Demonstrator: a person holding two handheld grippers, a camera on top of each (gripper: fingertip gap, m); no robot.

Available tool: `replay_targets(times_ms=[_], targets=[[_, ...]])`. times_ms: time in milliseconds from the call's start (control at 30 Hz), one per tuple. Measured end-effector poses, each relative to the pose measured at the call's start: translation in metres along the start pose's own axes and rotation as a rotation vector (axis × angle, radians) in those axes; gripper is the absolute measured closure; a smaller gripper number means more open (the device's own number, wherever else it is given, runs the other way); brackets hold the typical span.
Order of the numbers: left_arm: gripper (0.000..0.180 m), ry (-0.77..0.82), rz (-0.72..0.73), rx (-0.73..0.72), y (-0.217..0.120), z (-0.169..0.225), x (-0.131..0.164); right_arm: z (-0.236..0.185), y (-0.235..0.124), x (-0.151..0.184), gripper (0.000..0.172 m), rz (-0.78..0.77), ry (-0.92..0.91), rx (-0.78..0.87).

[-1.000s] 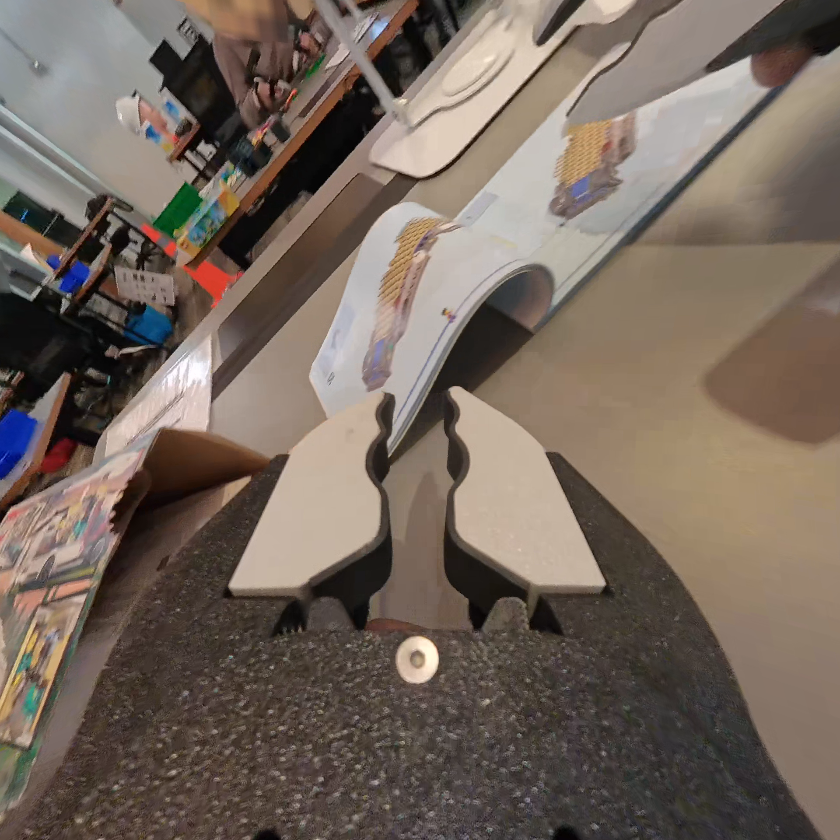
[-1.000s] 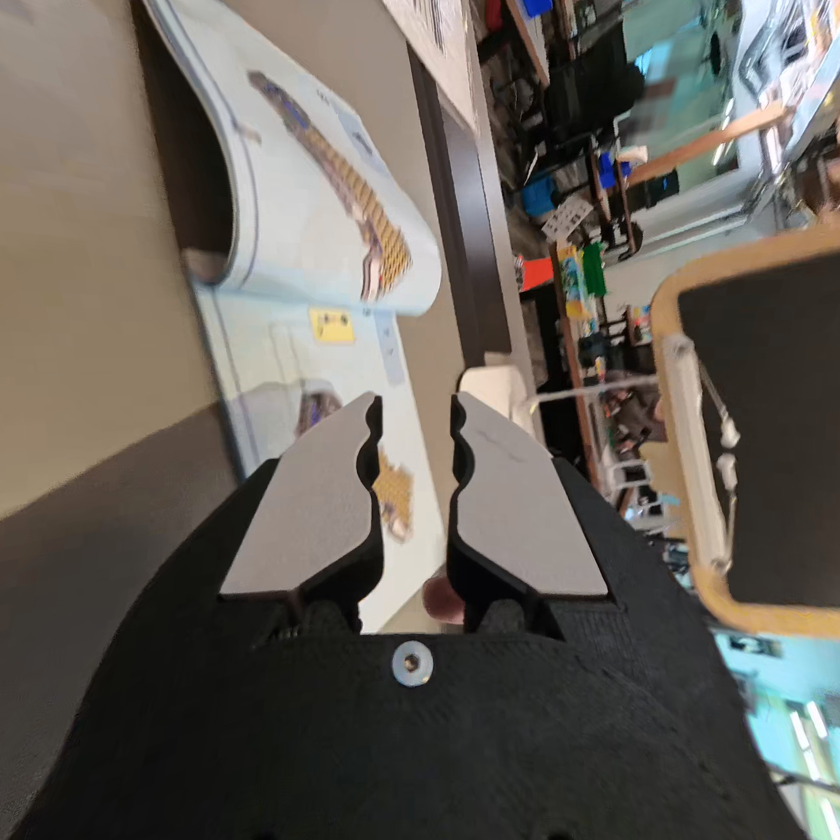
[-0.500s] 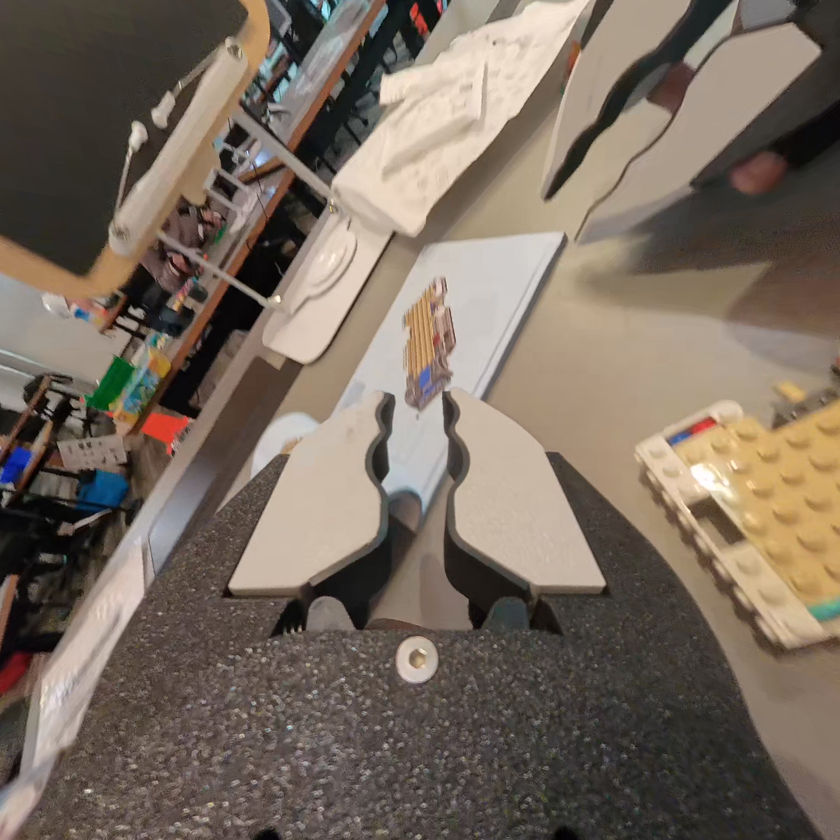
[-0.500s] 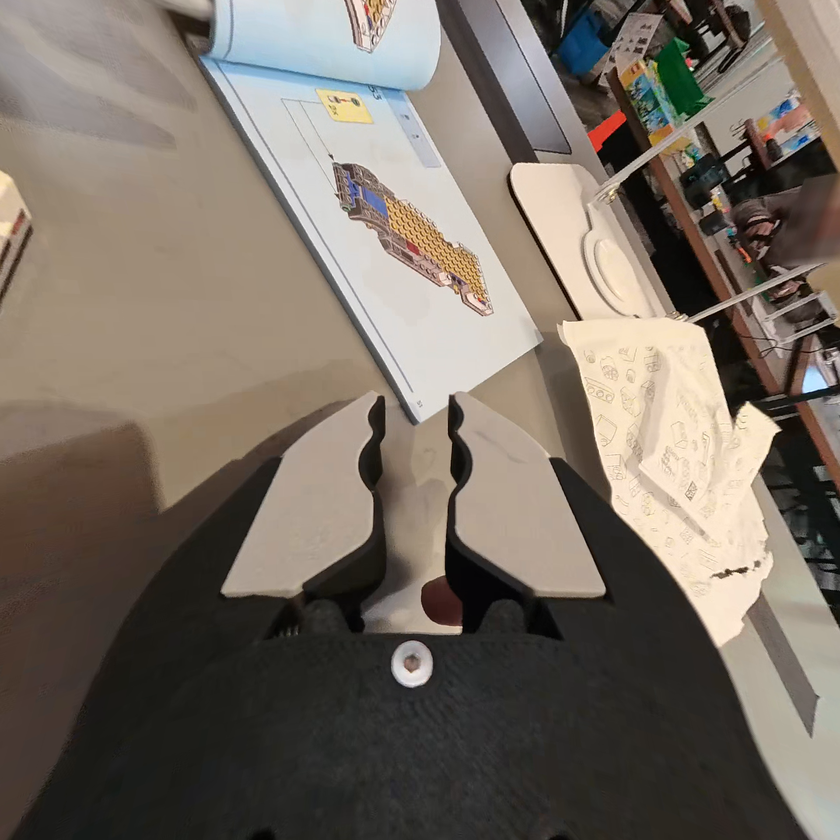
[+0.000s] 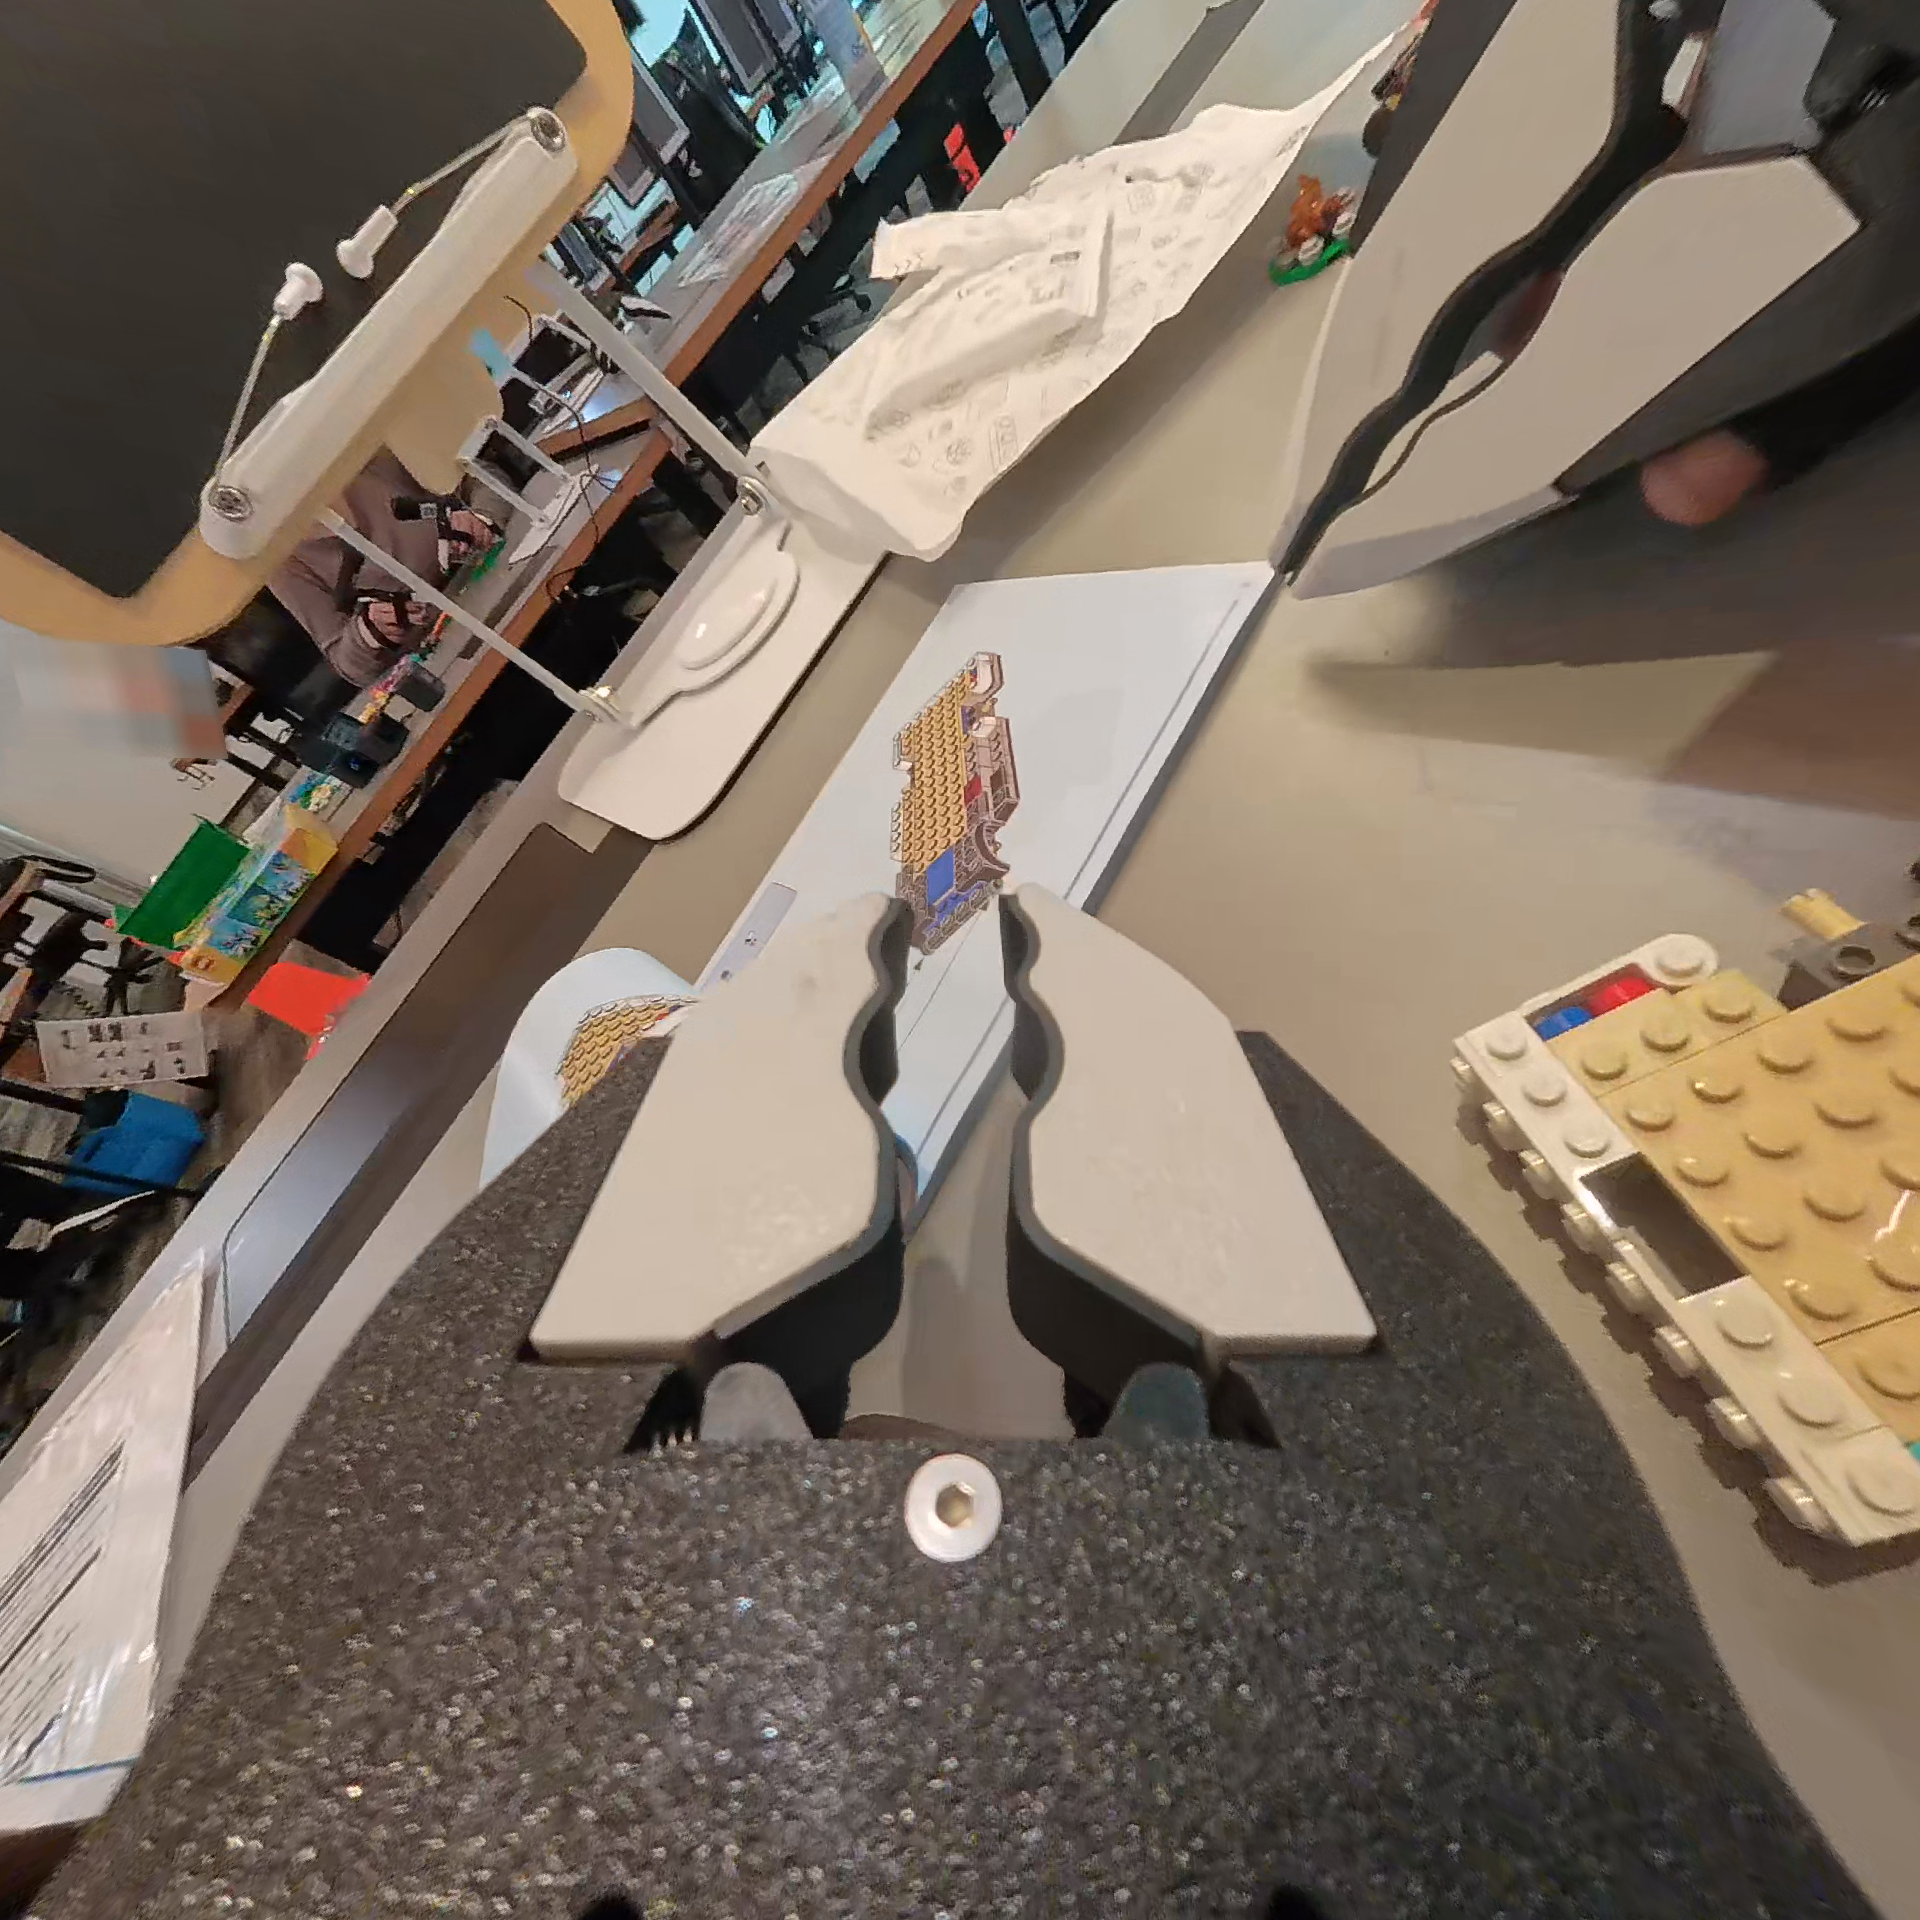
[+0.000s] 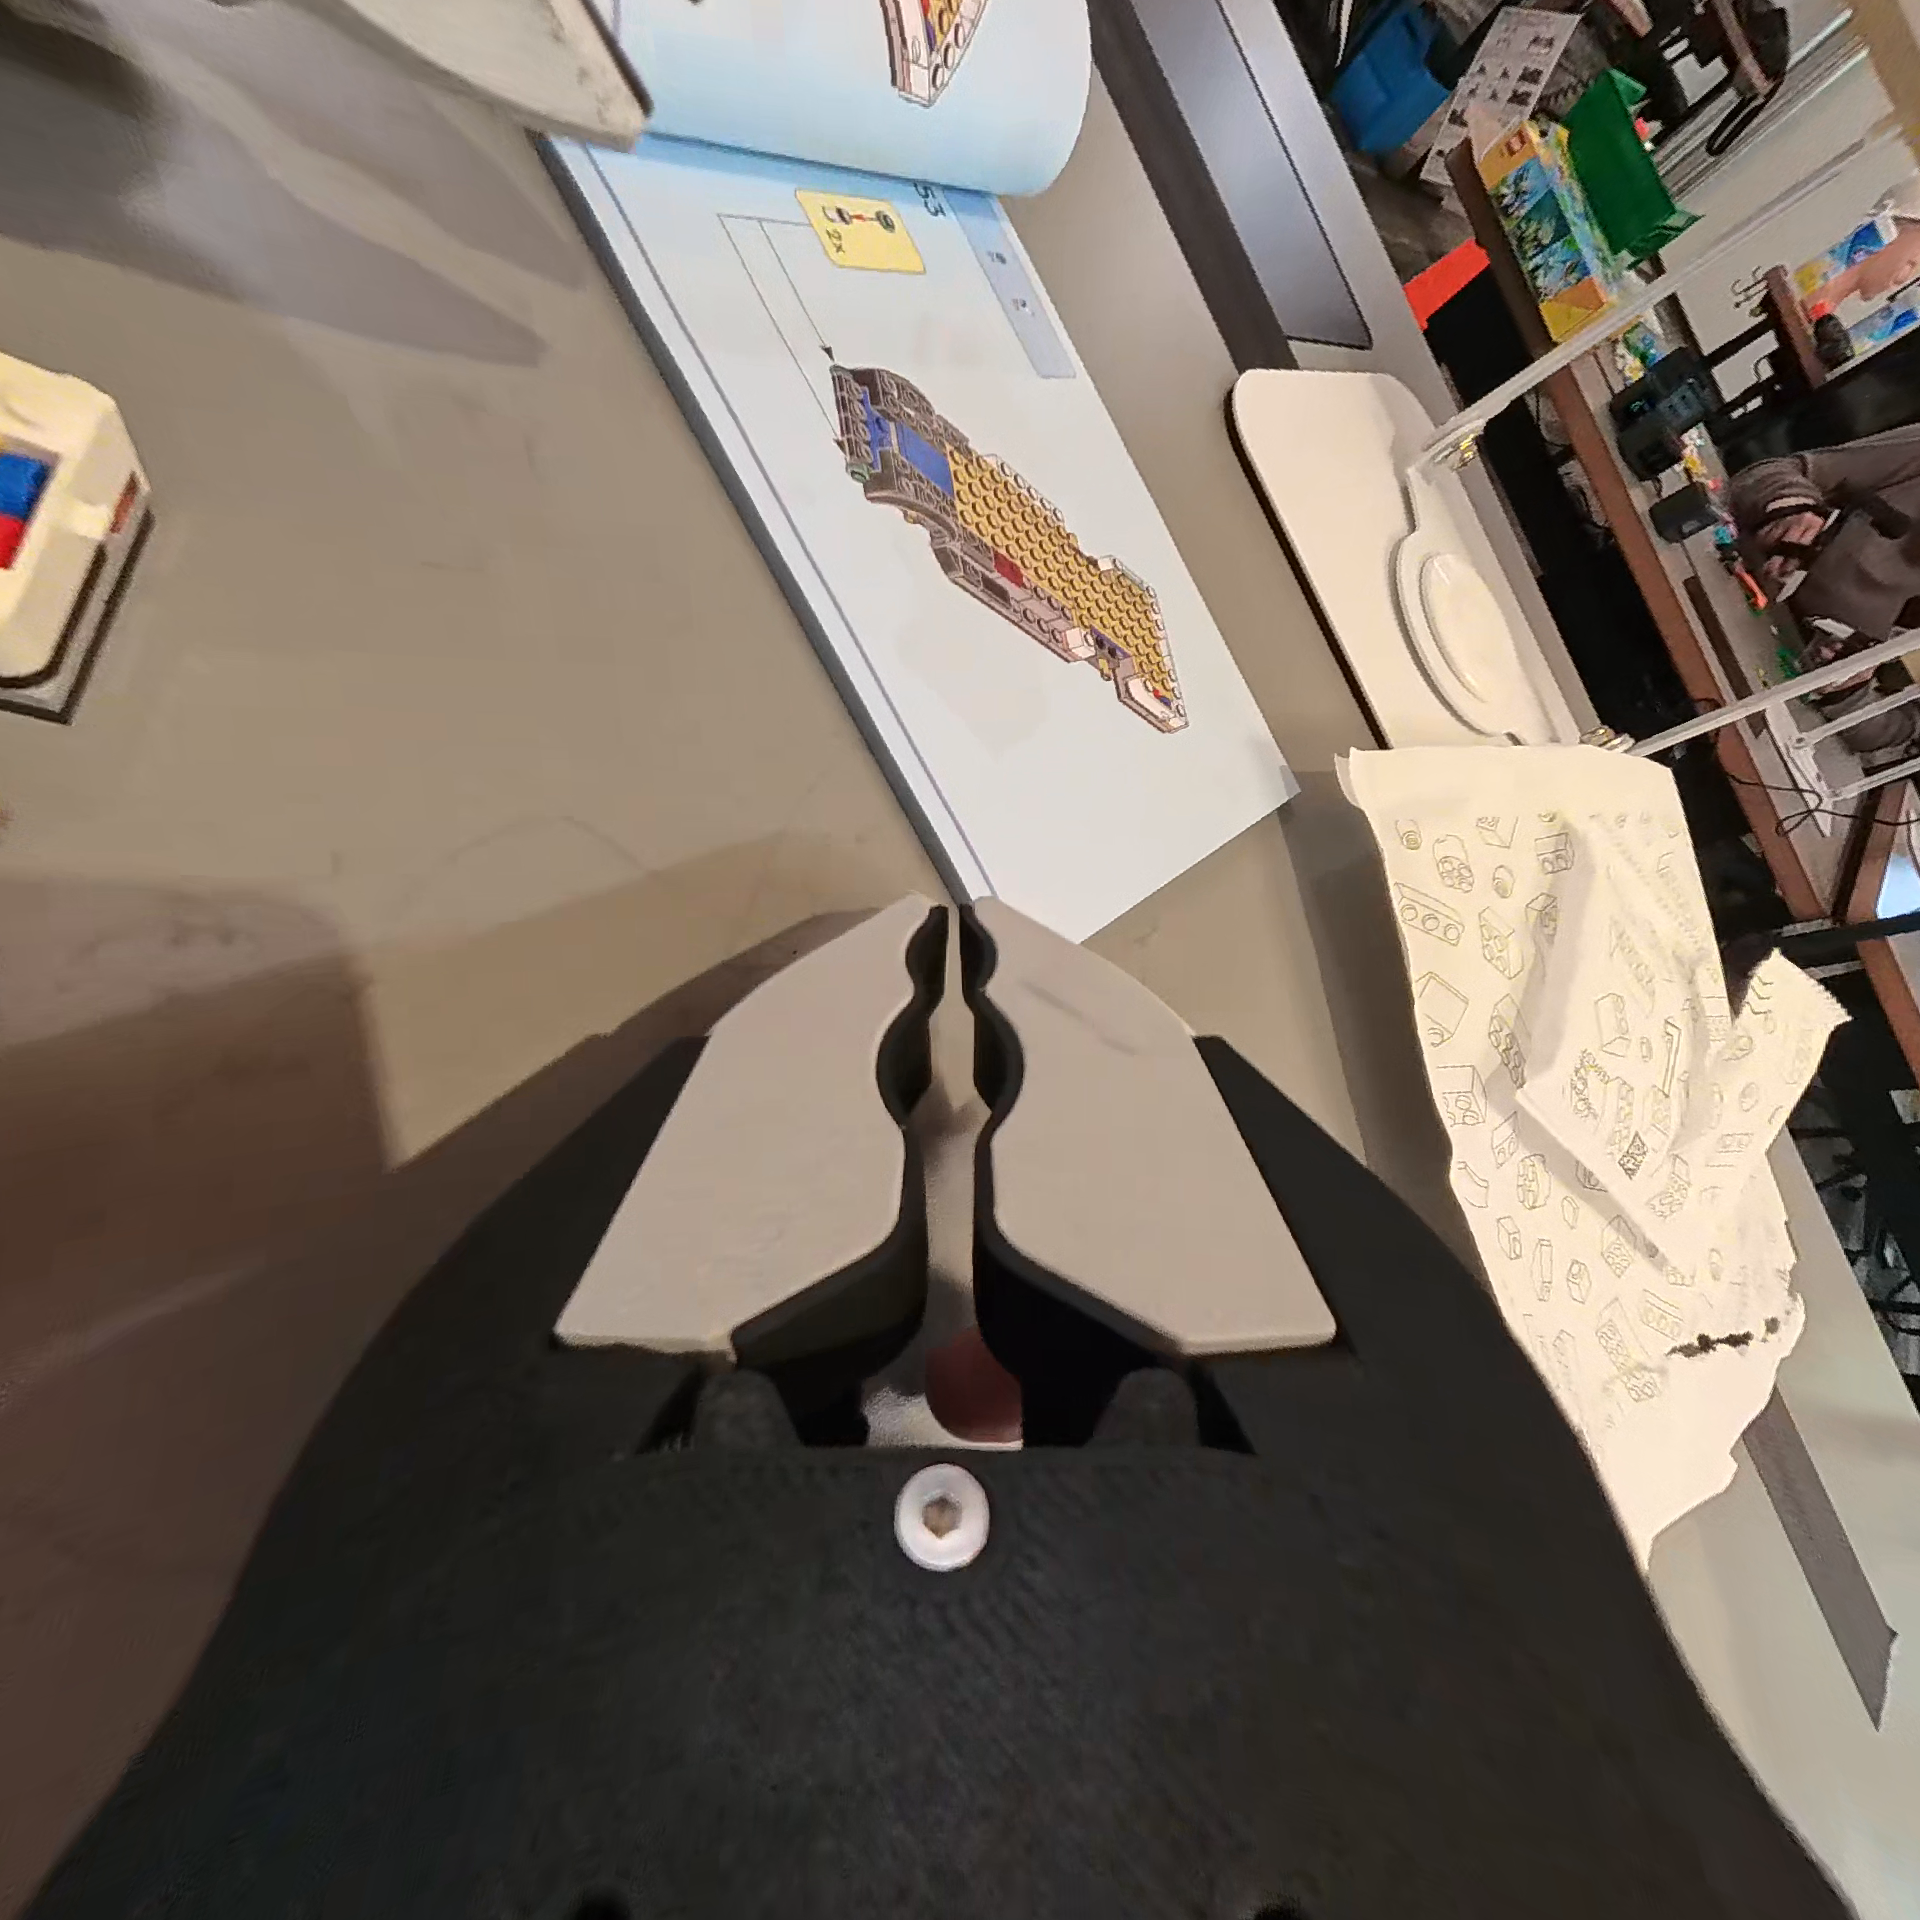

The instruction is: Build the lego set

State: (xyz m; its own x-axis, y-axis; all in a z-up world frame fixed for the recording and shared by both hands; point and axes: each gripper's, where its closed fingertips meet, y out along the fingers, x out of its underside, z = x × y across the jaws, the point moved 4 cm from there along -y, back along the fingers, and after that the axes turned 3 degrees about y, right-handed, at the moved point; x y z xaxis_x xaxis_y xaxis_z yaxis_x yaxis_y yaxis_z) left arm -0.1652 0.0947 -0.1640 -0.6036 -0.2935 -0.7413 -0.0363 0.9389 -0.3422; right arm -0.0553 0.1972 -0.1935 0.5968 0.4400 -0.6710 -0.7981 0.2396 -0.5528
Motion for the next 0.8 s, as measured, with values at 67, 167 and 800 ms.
replay_targets(times_ms=[67,167,800], targets=[[0.163,0.026,-0.018,0.0,0.002,0.003,0.001,0.0,0.0,0.0,0.17,-0.001,-0.005,0.004],[0.163,0.061,-0.034,0.002,0.004,0.007,0.002,0.0,0.0,0.0,0.172,-0.003,-0.011,0.009],[0.163,0.102,-0.08,0.016,0.008,0.011,0.007,0.001,0.001,0.001,0.172,-0.008,0.035,-0.038]])
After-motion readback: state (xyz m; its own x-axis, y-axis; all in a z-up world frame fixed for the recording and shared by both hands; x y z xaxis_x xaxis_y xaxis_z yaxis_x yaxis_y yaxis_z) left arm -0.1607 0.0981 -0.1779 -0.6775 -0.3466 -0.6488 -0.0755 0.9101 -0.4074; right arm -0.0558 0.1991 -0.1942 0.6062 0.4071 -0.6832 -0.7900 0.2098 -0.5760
